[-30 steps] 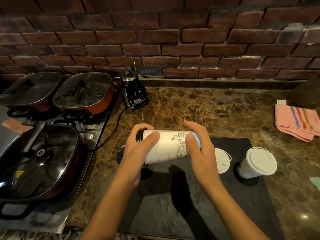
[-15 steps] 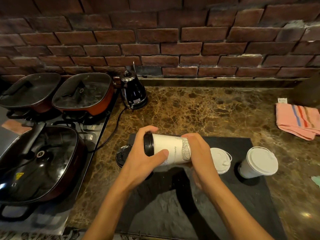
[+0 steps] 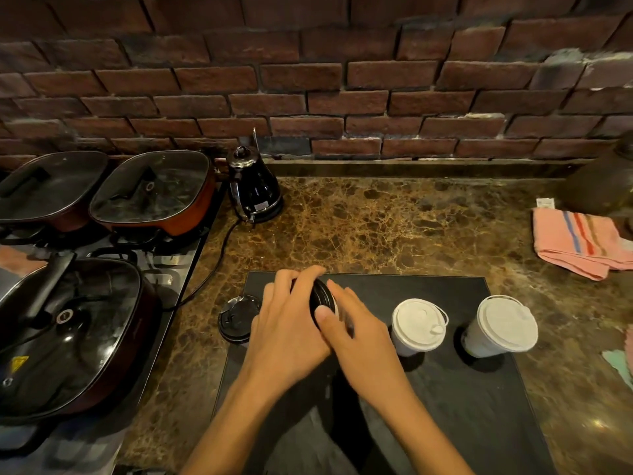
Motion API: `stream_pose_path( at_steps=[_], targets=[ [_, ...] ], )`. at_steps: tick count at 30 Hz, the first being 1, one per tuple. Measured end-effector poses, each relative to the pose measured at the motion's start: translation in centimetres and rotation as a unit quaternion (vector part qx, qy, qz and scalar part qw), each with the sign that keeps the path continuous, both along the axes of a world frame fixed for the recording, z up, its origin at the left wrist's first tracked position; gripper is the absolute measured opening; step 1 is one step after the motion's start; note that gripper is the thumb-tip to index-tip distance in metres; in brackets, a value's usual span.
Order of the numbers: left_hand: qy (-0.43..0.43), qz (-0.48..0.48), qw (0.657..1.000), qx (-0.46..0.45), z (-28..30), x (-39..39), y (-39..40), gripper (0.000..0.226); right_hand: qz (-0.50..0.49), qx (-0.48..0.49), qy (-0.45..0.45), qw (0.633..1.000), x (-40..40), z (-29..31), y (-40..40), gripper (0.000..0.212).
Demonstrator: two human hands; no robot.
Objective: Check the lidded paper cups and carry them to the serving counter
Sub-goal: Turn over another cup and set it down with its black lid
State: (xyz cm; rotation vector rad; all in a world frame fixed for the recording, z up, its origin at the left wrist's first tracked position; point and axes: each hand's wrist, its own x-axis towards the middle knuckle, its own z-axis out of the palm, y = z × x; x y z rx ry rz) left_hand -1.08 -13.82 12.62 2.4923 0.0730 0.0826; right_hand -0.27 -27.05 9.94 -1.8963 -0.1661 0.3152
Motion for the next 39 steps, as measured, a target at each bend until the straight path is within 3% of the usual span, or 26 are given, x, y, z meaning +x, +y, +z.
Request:
stream_pose_path(
  at_steps=[2,6,8,11,14,19,25,29,32,39],
  targets=[
    [0.013,-0.016,1.0,-0.011,-0.4,0.2,-0.1,0.076,-0.016,0.039,0.012,0.999,0.1,-1.0,-0.6,0.054],
    [0.027,-0.045,0.993,-0.103,-2.0,0.2,0.4,0.083,-0.032,0.062,0.032,0.997,0.1,-2.7,-1.3,0.071],
    [0.032,-0.05,0.981,-0.183,-2.8,-0.3,0.8,0.081,-0.044,0.07,0.039,0.996,0.1,-3.3,-1.5,0.064],
    [0.049,-0.027,0.932,-0.358,-4.8,-1.7,1.2,0.074,-0.056,0.098,0.043,0.993,0.2,-4.4,-2.2,0.048],
    [0.052,0.021,0.901,-0.431,-7.2,-2.9,0.8,0.068,-0.092,0.157,0.079,0.98,-0.3,-5.7,-2.8,0.03],
    [0.071,0.08,0.87,-0.481,-10.4,-3.4,-0.1,0.05,-0.141,0.228,0.141,0.953,-1.2,-7.3,-2.3,0.029],
    [0.082,0.159,0.837,-0.518,-12.5,-2.2,0.4,0.041,-0.16,0.222,0.169,0.947,0.0,-9.5,-0.9,0.027],
    [0.109,0.215,0.775,-0.585,-13.1,-1.1,0.7,0.034,-0.16,0.213,0.199,0.943,1.0,-10.6,0.2,0.026],
    [0.104,0.254,0.749,-0.603,-13.2,-0.7,1.0,0.032,-0.156,0.21,0.214,0.941,1.5,-11.2,1.0,0.025],
    [0.088,0.286,0.762,-0.574,-14.5,-0.8,1.6,0.018,-0.145,0.195,0.227,0.943,1.7,-11.5,2.2,0.025]
  ],
)
